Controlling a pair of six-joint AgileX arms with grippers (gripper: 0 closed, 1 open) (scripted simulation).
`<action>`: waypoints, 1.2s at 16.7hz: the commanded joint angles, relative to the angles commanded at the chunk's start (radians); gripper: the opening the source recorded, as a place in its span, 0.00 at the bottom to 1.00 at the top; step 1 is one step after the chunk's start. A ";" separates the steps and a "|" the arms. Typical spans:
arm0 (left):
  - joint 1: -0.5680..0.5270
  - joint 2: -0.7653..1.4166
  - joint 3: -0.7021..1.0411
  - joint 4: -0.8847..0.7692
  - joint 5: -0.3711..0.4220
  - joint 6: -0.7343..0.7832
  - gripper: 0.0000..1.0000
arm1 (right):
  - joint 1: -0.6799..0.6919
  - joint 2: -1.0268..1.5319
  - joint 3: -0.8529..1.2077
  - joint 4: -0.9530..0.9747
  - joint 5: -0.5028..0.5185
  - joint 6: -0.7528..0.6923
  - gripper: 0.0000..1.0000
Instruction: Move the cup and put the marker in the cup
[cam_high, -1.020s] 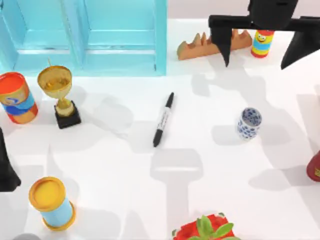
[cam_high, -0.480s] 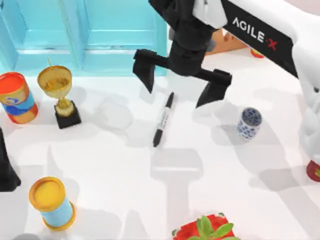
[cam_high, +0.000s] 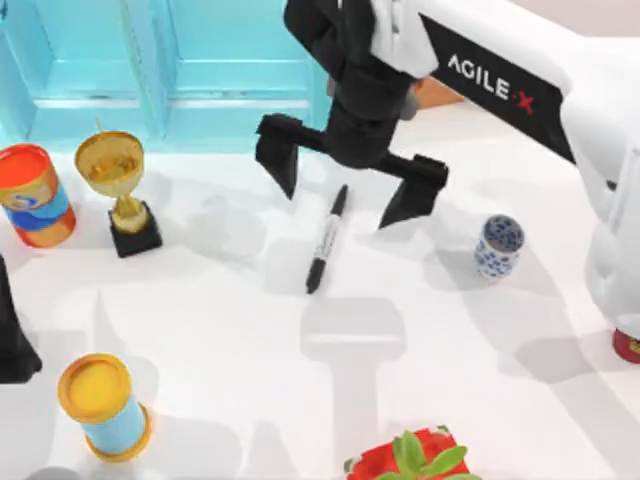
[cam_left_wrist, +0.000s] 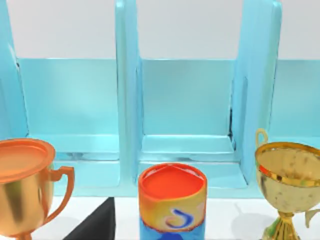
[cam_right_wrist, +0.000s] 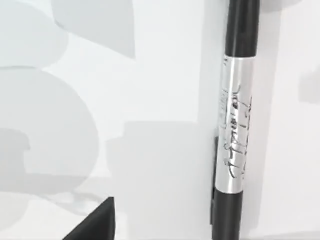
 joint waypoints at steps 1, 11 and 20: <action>0.000 0.000 0.000 0.000 0.000 0.000 1.00 | 0.003 0.011 -0.022 0.034 0.000 0.002 1.00; 0.000 0.000 0.000 0.000 0.000 0.000 1.00 | 0.021 0.091 -0.167 0.264 0.004 0.021 1.00; 0.000 0.000 0.000 0.000 0.000 0.000 1.00 | 0.021 0.091 -0.167 0.264 0.004 0.021 0.32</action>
